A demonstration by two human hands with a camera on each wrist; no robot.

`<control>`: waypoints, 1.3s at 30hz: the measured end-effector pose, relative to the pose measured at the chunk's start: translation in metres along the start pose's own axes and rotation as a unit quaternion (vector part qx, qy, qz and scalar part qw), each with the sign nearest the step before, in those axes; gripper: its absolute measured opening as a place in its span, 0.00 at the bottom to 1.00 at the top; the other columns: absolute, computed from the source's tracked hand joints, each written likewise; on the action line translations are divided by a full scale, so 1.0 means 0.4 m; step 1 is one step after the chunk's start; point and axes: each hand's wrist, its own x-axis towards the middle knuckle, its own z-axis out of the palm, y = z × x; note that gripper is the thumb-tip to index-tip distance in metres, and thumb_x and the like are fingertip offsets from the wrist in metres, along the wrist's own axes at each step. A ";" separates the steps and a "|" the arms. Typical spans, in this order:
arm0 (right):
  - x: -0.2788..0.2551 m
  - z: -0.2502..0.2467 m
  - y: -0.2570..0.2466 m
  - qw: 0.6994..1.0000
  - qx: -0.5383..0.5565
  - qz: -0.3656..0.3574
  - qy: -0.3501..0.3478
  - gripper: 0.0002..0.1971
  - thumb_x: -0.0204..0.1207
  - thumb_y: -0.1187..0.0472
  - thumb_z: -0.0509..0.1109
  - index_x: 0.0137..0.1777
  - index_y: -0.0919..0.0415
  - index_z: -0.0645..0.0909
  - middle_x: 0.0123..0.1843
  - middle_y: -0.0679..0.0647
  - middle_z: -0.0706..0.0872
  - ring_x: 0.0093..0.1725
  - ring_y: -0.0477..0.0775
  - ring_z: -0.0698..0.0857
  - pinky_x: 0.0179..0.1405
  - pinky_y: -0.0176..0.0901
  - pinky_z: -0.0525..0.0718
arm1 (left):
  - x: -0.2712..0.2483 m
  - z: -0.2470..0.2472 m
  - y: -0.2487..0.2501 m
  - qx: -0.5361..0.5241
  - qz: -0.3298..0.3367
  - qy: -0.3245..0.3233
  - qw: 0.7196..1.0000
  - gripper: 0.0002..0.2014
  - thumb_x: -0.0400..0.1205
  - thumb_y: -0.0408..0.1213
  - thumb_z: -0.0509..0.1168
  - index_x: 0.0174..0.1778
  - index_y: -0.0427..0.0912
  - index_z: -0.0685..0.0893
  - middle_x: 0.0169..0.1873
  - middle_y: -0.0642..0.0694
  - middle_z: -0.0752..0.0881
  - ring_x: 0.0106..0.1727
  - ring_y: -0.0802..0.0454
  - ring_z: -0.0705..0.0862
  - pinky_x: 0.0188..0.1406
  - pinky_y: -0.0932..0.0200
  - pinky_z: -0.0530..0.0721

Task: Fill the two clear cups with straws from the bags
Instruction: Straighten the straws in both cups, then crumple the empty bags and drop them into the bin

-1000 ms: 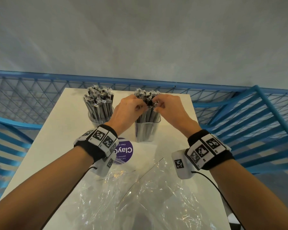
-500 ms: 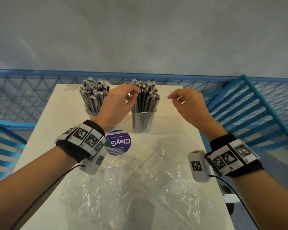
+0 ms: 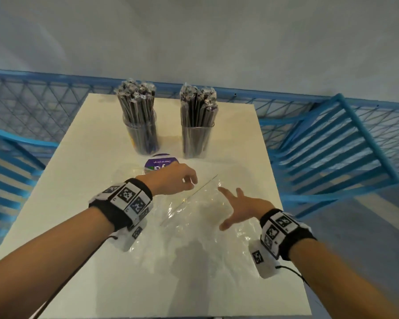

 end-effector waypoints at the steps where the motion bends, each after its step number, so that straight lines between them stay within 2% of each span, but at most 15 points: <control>1: 0.007 0.030 0.009 1.000 -0.014 0.003 0.002 0.64 0.57 0.36 0.80 0.78 0.31 0.30 0.85 0.61 0.33 0.82 0.76 0.52 0.75 0.76 0.61 | -0.012 0.018 0.009 -0.005 -0.017 0.003 1.000 0.09 0.82 0.42 0.65 0.57 0.50 0.85 0.49 0.53 0.83 0.45 0.57 0.78 0.50 0.61 0.76; 4: 0.018 0.098 0.027 0.999 -0.031 0.005 0.021 0.67 0.57 0.38 0.82 0.76 0.30 0.26 0.83 0.60 0.27 0.81 0.81 0.47 0.74 0.80 0.57 | -0.047 0.078 0.043 -0.025 -0.047 0.011 0.999 0.10 0.82 0.39 0.65 0.58 0.46 0.85 0.53 0.49 0.85 0.46 0.55 0.79 0.51 0.61 0.76; 7: 0.020 0.142 0.041 0.998 -0.039 0.007 0.045 0.65 0.62 0.48 0.82 0.77 0.32 0.27 0.83 0.65 0.31 0.77 0.80 0.62 0.71 0.73 0.69 | -0.082 0.137 0.083 -0.054 -0.062 0.026 0.996 0.12 0.82 0.37 0.65 0.60 0.44 0.84 0.56 0.45 0.85 0.46 0.55 0.79 0.50 0.63 0.74; 11: 0.006 0.166 0.050 0.990 -0.003 -0.033 0.140 0.52 0.74 0.68 0.70 0.83 0.47 0.33 0.72 0.72 0.69 0.57 0.70 0.84 0.55 0.56 0.83 | -0.120 0.206 0.115 -0.071 -0.101 0.034 0.992 0.19 0.81 0.39 0.67 0.69 0.44 0.77 0.62 0.43 0.81 0.51 0.53 0.78 0.54 0.62 0.75; 14: -0.026 0.131 0.043 0.979 0.060 -0.041 0.190 0.39 0.77 0.71 0.62 0.84 0.61 0.45 0.63 0.68 0.79 0.56 0.68 0.84 0.54 0.54 0.82 | -0.140 0.239 0.122 -0.100 -0.123 0.031 0.987 0.36 0.78 0.48 0.70 0.79 0.48 0.62 0.71 0.40 0.73 0.67 0.46 0.75 0.65 0.56 0.73; 17: -0.080 0.058 0.023 0.956 0.087 -0.062 0.274 0.18 0.75 0.68 0.60 0.64 0.67 0.76 0.56 0.64 0.84 0.55 0.66 0.83 0.47 0.47 0.78 | -0.146 0.241 0.139 -0.148 -0.110 0.046 0.982 0.55 0.68 0.60 0.74 0.82 0.58 0.44 0.79 0.40 0.59 0.78 0.43 0.64 0.76 0.46 0.67; 19: -0.130 0.009 -0.002 0.931 0.101 -0.110 0.333 0.08 0.74 0.67 0.60 0.47 0.66 0.81 0.44 0.61 0.86 0.48 0.64 0.84 0.35 0.41 0.74 | -0.140 0.231 0.157 -0.202 -0.080 0.077 0.973 0.61 0.62 0.63 0.77 0.80 0.64 0.38 0.83 0.46 0.51 0.82 0.46 0.55 0.79 0.43 0.62; 22: -0.206 -0.041 -0.059 0.897 0.209 -0.208 0.328 0.09 0.72 0.72 0.60 0.36 0.64 0.81 0.34 0.55 0.83 0.36 0.54 0.80 0.30 0.34 0.72 | -0.126 0.207 0.192 -0.277 -0.030 0.144 0.950 0.65 0.59 0.60 0.81 0.79 0.68 0.36 0.83 0.52 0.48 0.83 0.52 0.52 0.80 0.48 0.60; 25: -0.245 -0.068 -0.126 0.866 0.304 -0.296 0.266 0.11 0.70 0.73 0.61 0.31 0.63 0.81 0.32 0.57 0.83 0.36 0.49 0.79 0.39 0.41 0.76 | -0.126 0.168 0.211 -0.312 0.012 0.205 0.928 0.61 0.61 0.52 0.83 0.80 0.63 0.44 0.78 0.52 0.62 0.78 0.56 0.63 0.74 0.57 0.68; 27: -0.252 -0.077 -0.157 0.846 0.343 -0.329 0.241 0.14 0.71 0.73 0.61 0.33 0.58 0.85 0.35 0.54 0.85 0.39 0.48 0.82 0.45 0.46 0.79 | -0.142 0.141 0.202 -0.306 0.022 0.248 0.919 0.47 0.66 0.42 0.81 0.76 0.52 0.59 0.66 0.51 0.76 0.67 0.55 0.76 0.65 0.54 0.79; 31: -0.258 -0.085 -0.190 0.852 0.305 -0.321 0.280 0.11 0.74 0.66 0.70 0.52 0.51 0.84 0.55 0.52 0.78 0.55 0.45 0.78 0.61 0.39 0.75 | -0.192 0.085 0.151 -0.331 -0.038 0.339 0.880 0.20 0.76 0.25 0.68 0.61 0.48 0.76 0.51 0.41 0.85 0.46 0.48 0.85 0.38 0.57 0.88; 33: -0.262 -0.085 -0.210 0.875 0.254 -0.323 0.254 0.24 0.73 0.57 0.75 0.66 0.38 0.73 0.65 0.50 0.68 0.64 0.46 0.71 0.64 0.34 0.69 | -0.217 0.054 0.129 -0.418 -0.053 0.384 0.822 0.17 0.76 0.23 0.66 0.57 0.47 0.79 0.50 0.40 0.86 0.47 0.45 0.87 0.38 0.48 0.90; 35: -0.259 -0.075 -0.243 0.884 0.253 -0.340 0.195 0.38 0.71 0.53 0.78 0.75 0.30 0.61 0.72 0.46 0.65 0.68 0.52 0.74 0.60 0.39 0.75 | -0.243 0.023 0.115 -0.476 -0.044 0.394 0.785 0.17 0.76 0.24 0.68 0.58 0.46 0.80 0.49 0.45 0.87 0.49 0.49 0.87 0.44 0.50 0.90; 36: -0.256 -0.069 -0.261 0.877 0.276 -0.350 0.179 0.41 0.70 0.56 0.78 0.75 0.29 0.59 0.72 0.44 0.67 0.62 0.56 0.81 0.52 0.43 0.83 | -0.257 0.011 0.110 -0.487 -0.036 0.382 0.784 0.18 0.76 0.25 0.68 0.60 0.44 0.80 0.50 0.46 0.87 0.49 0.53 0.87 0.44 0.53 0.89; 39: -0.240 -0.061 -0.308 0.846 0.370 -0.326 0.202 0.27 0.71 0.74 0.71 0.65 0.49 0.77 0.54 0.51 0.81 0.36 0.59 0.89 0.34 0.51 0.91 | -0.294 -0.010 0.064 -0.475 -0.041 0.281 0.833 0.23 0.77 0.34 0.72 0.67 0.46 0.76 0.57 0.45 0.86 0.52 0.56 0.86 0.43 0.57 0.88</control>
